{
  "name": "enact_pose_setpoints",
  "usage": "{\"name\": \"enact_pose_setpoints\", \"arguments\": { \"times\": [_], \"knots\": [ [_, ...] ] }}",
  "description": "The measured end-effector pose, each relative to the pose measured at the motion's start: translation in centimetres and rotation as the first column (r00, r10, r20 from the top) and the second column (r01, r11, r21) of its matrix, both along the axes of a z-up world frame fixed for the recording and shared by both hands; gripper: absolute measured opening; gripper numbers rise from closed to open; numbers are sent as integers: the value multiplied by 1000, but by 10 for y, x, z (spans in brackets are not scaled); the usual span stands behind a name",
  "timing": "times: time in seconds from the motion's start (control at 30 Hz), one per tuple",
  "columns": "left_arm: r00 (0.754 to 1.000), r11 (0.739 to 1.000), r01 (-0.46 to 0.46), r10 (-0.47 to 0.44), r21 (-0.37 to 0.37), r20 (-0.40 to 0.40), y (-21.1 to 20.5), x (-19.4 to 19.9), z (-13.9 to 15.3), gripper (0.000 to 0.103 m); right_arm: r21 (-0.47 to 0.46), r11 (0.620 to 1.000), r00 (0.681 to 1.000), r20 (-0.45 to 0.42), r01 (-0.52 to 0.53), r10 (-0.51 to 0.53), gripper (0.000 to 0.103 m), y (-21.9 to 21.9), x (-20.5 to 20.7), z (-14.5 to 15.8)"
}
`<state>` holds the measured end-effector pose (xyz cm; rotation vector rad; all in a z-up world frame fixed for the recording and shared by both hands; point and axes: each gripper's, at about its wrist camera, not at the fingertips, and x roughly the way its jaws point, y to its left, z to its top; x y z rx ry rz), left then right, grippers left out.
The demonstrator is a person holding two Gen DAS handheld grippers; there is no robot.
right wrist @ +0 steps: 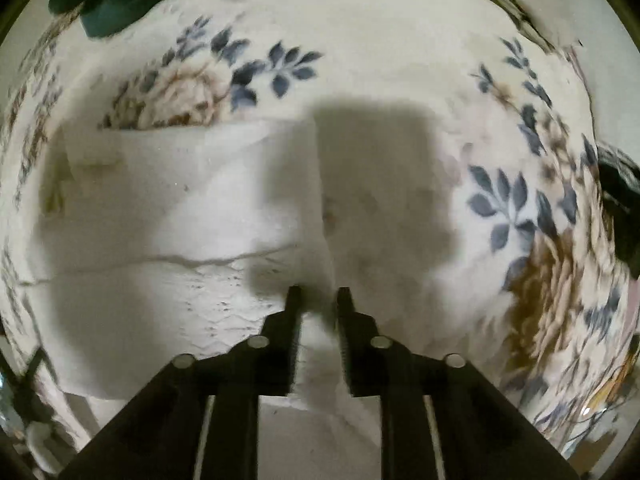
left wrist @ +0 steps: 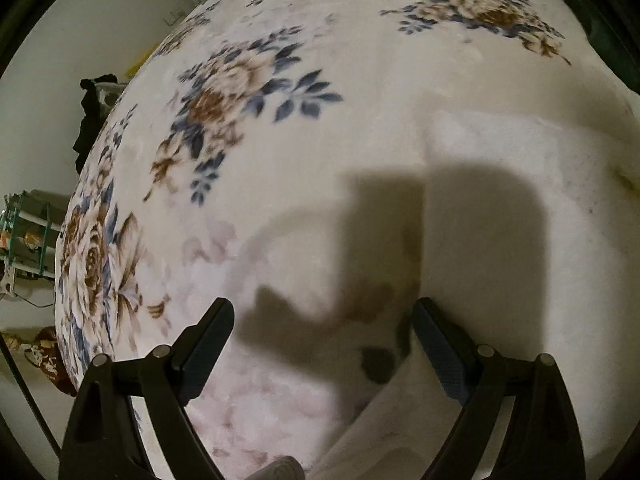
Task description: Fold small clothes
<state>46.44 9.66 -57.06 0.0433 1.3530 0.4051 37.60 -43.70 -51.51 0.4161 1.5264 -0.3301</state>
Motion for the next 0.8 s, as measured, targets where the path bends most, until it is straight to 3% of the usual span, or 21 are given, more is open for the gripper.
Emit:
{"name": "enact_pose_setpoints", "arguments": {
  "times": [0.03,0.1,0.2,0.3,0.47,0.57,0.67,0.8],
  "knots": [
    [1000,1000,-7,7,-6,3,3,-2,3,91,9,1000,999,37,1,-1,41,0,-3,10],
    [999,999,-29,29,-37,15,8,-10,14,91,37,999,998,69,14,-17,56,-2,-11,25],
    [997,998,-8,12,-57,71,-1,-24,40,91,123,992,997,64,32,-41,59,-8,-27,42],
    [992,998,55,-50,-42,117,-28,-43,66,91,153,988,998,57,-4,-5,72,-13,-47,60],
    [985,988,141,-134,-68,105,-92,-87,91,91,226,973,999,23,-45,41,72,-42,-75,78],
    [979,975,198,-192,-104,64,-152,-130,96,91,261,961,995,-5,-95,99,72,-66,-89,77],
    [968,958,246,-249,-145,-4,-222,-182,87,91,311,937,984,-25,-160,176,72,-97,-93,65],
    [939,935,285,-316,-210,-136,-324,-261,52,91,324,923,970,-53,-208,237,72,-140,-93,46]
  ]
}}
